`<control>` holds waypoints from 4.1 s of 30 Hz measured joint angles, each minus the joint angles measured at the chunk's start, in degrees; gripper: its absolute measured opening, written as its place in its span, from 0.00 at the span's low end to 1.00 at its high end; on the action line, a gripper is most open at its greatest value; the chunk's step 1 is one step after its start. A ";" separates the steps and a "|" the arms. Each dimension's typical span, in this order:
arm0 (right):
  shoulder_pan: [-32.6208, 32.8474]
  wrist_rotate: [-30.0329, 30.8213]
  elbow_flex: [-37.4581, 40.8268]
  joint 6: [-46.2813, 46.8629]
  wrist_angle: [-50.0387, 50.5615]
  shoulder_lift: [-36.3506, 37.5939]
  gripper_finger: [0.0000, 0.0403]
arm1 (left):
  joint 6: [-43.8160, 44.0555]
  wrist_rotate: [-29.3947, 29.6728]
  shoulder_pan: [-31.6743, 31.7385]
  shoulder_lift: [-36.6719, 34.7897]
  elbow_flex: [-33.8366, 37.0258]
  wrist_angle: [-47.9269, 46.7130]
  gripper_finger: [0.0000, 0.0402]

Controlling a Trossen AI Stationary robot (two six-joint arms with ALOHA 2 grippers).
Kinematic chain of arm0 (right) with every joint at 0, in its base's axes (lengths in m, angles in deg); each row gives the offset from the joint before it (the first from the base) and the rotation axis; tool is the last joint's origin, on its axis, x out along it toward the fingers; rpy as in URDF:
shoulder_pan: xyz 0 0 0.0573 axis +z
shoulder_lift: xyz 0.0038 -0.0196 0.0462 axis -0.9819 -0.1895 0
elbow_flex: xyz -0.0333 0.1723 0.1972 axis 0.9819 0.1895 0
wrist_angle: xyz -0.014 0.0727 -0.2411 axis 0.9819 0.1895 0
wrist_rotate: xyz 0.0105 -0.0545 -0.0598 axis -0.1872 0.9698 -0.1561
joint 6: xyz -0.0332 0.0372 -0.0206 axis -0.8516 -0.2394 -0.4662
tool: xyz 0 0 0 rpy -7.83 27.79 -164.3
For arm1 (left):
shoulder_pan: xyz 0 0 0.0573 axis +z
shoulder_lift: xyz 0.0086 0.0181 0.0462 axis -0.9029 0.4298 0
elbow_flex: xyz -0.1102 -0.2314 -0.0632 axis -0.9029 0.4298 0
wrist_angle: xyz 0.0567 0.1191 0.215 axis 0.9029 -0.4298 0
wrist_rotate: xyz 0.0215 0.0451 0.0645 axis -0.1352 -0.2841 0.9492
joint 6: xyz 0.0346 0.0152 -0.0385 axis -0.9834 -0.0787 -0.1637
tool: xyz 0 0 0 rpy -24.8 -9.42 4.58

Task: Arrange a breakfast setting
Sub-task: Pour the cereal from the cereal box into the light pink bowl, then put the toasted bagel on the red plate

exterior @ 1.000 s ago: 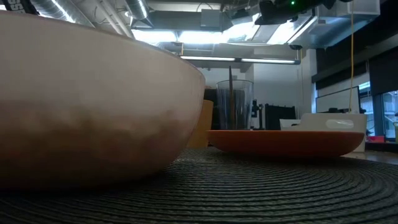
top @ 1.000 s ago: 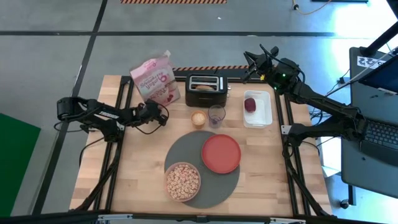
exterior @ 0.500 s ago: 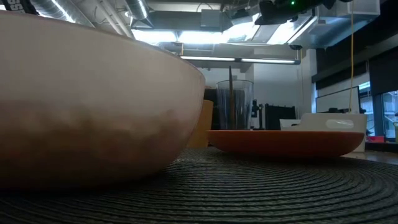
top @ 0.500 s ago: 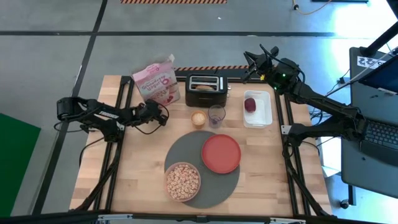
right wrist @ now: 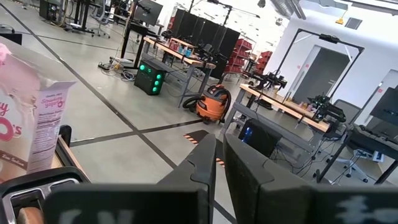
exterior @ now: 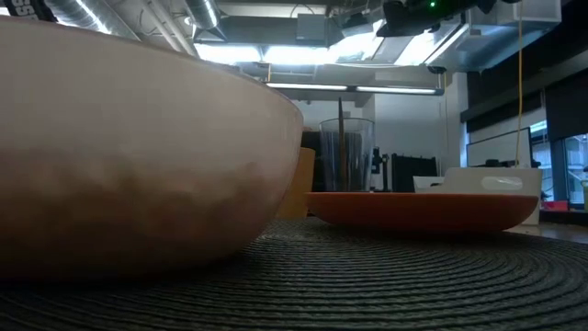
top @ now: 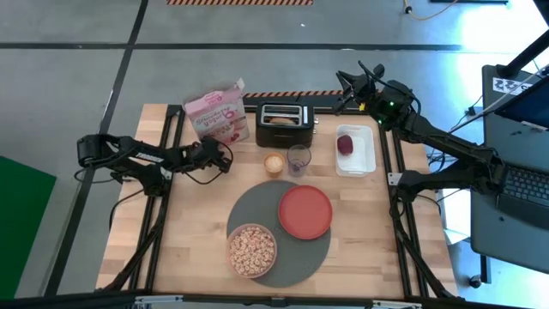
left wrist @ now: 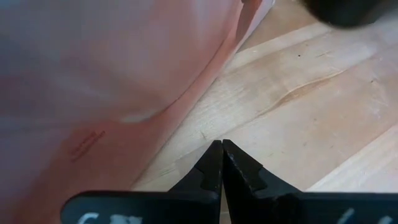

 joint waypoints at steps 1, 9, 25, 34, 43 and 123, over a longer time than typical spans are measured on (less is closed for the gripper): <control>0.00 0.01 0.02 0.10 0.00 0.00 0.09 | 0.00 0.01 0.28 0.00 0.00 0.03 0.00; 0.02 -1.85 0.01 0.70 0.00 0.00 0.09 | 0.04 1.84 2.10 0.00 0.00 -0.09 0.00; 0.01 -1.96 0.02 0.70 -0.02 0.00 0.09 | 3.91 9.98 3.32 0.20 0.07 -2.49 0.00; 0.02 -1.96 0.00 0.70 -0.02 0.00 0.09 | 5.05 11.84 6.14 0.24 0.15 -2.74 0.00; 0.00 -1.98 0.02 0.70 -0.04 0.00 0.09 | 6.58 12.04 8.70 0.26 0.24 -2.18 0.00; 0.00 -39.69 0.00 12.46 1.63 -21.12 0.36 | -10.03 -25.80 -11.16 -5.05 -38.81 41.24 0.00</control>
